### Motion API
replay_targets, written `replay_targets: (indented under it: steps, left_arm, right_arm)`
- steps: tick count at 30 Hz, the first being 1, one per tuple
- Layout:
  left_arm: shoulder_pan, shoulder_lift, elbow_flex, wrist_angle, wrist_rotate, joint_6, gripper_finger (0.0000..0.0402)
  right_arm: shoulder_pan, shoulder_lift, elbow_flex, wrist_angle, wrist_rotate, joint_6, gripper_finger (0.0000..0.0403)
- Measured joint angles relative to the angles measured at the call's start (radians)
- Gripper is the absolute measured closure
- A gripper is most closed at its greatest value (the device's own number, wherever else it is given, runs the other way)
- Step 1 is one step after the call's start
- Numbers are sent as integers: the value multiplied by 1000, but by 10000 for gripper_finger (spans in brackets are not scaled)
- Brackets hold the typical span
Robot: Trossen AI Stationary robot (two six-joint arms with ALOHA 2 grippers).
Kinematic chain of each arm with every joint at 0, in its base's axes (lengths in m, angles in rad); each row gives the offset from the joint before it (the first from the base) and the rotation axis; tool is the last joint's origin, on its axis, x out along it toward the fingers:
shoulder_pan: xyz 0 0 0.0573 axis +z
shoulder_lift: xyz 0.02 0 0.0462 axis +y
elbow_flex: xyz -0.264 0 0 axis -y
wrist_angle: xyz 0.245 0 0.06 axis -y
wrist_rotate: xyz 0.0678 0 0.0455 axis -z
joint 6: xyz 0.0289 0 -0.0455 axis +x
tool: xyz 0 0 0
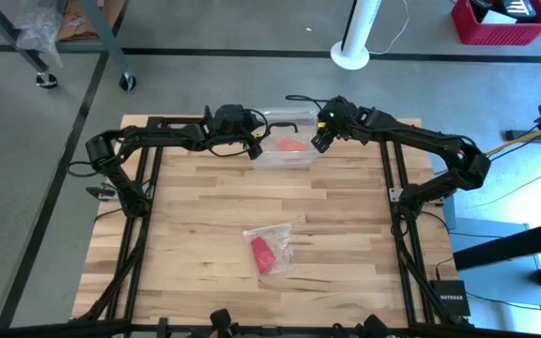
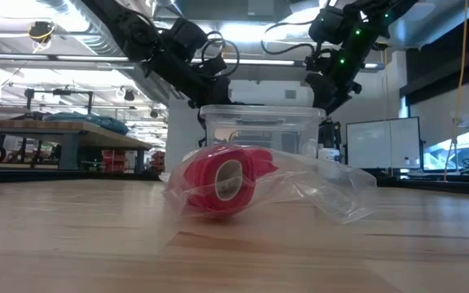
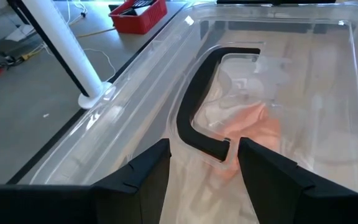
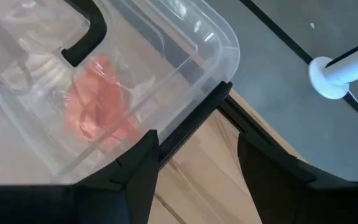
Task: Roll bandage
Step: Open the lid of the transparent container
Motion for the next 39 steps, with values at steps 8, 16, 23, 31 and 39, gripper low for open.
replay_targets:
  steps: [8,16,23,31,39]
  left_arm:
    - [0,1,-4,-18,-2,4,219]
    - [0,-16,0,-12,-11,10,219]
    - [-1,-146,-3,-86,-30,39,219]
    - [-1,-218,-2,-298,-135,83,219]
    - [-1,-266,1,-407,-222,109,219]
  right_arm:
    - [-3,4,-54,-93,54,10,182]
    - [-14,-14,-29,-111,5,14,182]
    - [-4,-51,33,82,-139,-13,182]
    - [61,79,-24,418,-279,-63,182]
    - [101,163,-20,448,-197,-114,182]
